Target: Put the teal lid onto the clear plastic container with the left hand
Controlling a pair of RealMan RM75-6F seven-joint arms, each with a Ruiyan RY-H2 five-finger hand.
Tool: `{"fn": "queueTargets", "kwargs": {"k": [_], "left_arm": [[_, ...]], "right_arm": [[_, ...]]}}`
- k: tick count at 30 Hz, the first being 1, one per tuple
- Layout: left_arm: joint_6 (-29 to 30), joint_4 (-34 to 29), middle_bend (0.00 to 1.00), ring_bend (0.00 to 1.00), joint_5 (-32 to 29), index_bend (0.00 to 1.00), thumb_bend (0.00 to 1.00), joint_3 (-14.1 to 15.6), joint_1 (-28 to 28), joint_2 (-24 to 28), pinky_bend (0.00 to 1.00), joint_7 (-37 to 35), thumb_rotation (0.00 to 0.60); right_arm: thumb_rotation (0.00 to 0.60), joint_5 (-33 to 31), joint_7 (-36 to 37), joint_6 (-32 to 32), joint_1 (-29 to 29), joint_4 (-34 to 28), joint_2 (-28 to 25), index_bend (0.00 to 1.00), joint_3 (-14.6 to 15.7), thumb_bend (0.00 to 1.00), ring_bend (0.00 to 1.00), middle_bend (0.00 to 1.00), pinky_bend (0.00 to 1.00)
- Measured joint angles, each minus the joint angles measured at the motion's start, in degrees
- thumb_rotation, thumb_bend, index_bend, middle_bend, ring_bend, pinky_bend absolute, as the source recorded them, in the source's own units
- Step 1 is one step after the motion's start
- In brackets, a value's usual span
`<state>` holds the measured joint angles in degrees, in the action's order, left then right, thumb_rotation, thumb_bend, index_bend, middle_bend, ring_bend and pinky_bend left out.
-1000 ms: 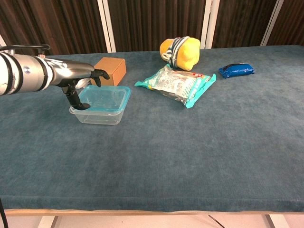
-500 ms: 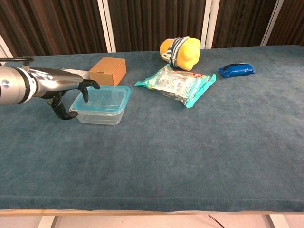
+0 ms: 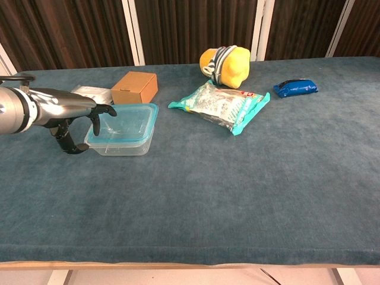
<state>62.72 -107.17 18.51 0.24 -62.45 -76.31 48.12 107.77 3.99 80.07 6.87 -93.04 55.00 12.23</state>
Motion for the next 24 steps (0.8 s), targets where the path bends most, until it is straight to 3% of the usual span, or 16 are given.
{"fn": "queueTargets", "kwargs": {"k": [15, 24], "left_arm": [[1.71, -0.58, 0.31, 0.14, -2.88, 0.0, 0.44, -0.36, -0.42, -0.4, 0.05, 3.1, 0.6], [1.93, -0.38, 0.3, 0.15, -1.43, 0.0, 0.44, -0.89, 0.03, -0.59, 0.05, 2.54, 0.6]], "right_arm": [[0.6, -0.18, -0.37, -0.28, 0.08, -0.25, -0.02, 0.0, 0.01, 0.06, 0.0, 0.0, 0.0], [0.6, -0.06, -0.41, -0.35, 0.13, -0.26, -0.07, 0.0, 0.09, 0.06, 0.0, 0.0, 0.0]]}}
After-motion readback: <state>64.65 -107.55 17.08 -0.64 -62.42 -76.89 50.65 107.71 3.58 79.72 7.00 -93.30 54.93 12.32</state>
